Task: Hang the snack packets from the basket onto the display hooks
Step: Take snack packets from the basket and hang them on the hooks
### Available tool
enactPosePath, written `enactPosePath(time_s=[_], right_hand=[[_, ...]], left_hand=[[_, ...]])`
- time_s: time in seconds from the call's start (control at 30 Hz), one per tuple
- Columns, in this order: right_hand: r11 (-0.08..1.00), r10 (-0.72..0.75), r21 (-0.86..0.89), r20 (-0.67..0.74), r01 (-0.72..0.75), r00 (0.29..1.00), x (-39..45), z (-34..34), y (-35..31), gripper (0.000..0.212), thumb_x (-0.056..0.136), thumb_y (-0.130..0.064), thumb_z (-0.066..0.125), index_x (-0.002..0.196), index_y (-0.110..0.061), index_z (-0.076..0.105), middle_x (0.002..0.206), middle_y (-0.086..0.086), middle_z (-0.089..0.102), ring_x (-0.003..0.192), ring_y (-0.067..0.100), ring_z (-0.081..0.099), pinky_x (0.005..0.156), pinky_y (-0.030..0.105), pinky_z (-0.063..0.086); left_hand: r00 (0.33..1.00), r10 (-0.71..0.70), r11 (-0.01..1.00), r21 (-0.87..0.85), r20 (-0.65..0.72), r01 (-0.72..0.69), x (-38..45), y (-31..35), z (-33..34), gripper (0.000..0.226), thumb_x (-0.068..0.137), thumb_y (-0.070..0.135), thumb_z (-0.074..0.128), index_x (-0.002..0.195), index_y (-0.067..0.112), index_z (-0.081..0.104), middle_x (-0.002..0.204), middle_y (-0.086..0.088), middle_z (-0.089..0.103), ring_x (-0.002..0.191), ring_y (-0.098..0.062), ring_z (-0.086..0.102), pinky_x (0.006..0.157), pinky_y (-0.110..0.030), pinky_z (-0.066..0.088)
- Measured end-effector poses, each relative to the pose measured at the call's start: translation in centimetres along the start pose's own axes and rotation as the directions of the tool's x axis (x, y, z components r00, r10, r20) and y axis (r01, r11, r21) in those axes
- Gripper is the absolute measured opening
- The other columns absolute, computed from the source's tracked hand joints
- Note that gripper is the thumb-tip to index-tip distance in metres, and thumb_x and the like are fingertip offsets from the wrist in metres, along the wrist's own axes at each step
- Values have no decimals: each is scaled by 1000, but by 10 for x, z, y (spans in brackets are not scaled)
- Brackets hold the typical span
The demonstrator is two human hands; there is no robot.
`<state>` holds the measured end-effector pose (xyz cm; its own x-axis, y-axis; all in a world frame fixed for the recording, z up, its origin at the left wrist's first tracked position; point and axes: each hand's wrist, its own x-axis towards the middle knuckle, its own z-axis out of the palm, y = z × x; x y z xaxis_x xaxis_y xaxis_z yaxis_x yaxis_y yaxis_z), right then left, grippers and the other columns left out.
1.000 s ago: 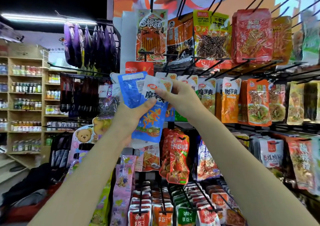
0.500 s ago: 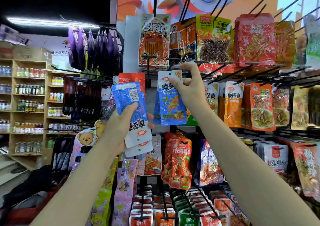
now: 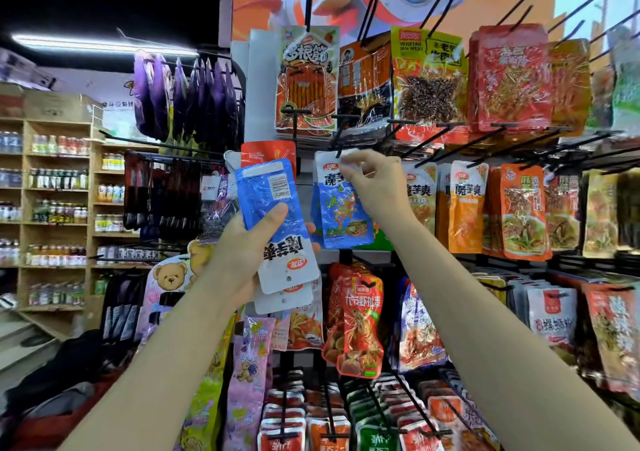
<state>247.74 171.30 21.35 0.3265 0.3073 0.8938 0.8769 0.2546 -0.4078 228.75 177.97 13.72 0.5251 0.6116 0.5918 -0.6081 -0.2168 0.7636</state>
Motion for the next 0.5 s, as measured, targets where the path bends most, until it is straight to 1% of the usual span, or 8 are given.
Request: enactPosePath(time_s=[0.07,0.1,0.17,0.2,0.27,0.33,0.4,0.5], right_hand=[[982,-22,-188,-41,14,999,-5,0,-1,23,98,-31,65,104,-12,76,93,2,52,89,11,49,75,26,39],[979,-41,-201,-74,25,996,-9,-1,-5,30,100,-34,61,99,-9,77,94,6,52,92,14,48,73,25,36],[998,-35,-45,-35,34,999,-22,-6,-17,44,102,-40,55,87,-3,75,79,16,58,77,13,49,63,23,34],[996,5,91,58,-10,998,-28,-8,-26,47,101,-43,56,83,-2,72,69,16,58,66,13,50,59,22,36],[956,62,258,287,-140,956,-40,-9,-37,36,95,-41,66,81,-8,69,55,0,56,49,13,47,52,24,40],[952,48,263,376,-157,925,-44,-8,-39,27,89,-30,75,88,-4,69,52,-6,52,43,12,43,47,24,37],[937,76,304,308,-173,949,-43,-10,-36,21,90,-22,75,90,-3,68,52,-6,54,39,11,44,43,21,37],[885,125,419,206,-203,971,-41,-18,-29,14,93,-18,72,84,-14,62,52,-4,58,36,11,46,38,20,36]], left_hand=[[999,46,997,58,-20,-45,2,-1,-1,29,89,25,64,116,17,64,97,-12,78,83,-35,76,65,-44,61],[997,71,993,95,-32,-68,4,-2,-3,33,83,26,68,114,18,67,100,-10,78,89,-32,76,70,-43,61],[993,109,985,136,-37,-103,5,-1,-4,38,74,24,73,111,17,70,101,-3,79,92,-22,76,71,-34,61],[993,114,983,148,-27,-108,4,0,-2,40,72,23,74,111,15,70,101,-2,79,90,-20,76,70,-32,61],[994,108,975,193,10,-108,4,0,1,44,68,23,78,111,15,71,101,-3,79,90,-20,76,71,-32,60],[993,99,966,234,61,-111,2,0,4,40,68,23,79,107,17,72,99,-3,79,88,-21,76,69,-30,59],[993,80,966,239,85,-98,1,0,4,34,72,15,79,105,16,71,95,-3,79,82,-20,76,65,-30,59],[995,75,960,265,69,-91,-1,-2,-1,27,84,1,73,109,11,68,85,-2,77,71,-17,72,57,-26,56]])
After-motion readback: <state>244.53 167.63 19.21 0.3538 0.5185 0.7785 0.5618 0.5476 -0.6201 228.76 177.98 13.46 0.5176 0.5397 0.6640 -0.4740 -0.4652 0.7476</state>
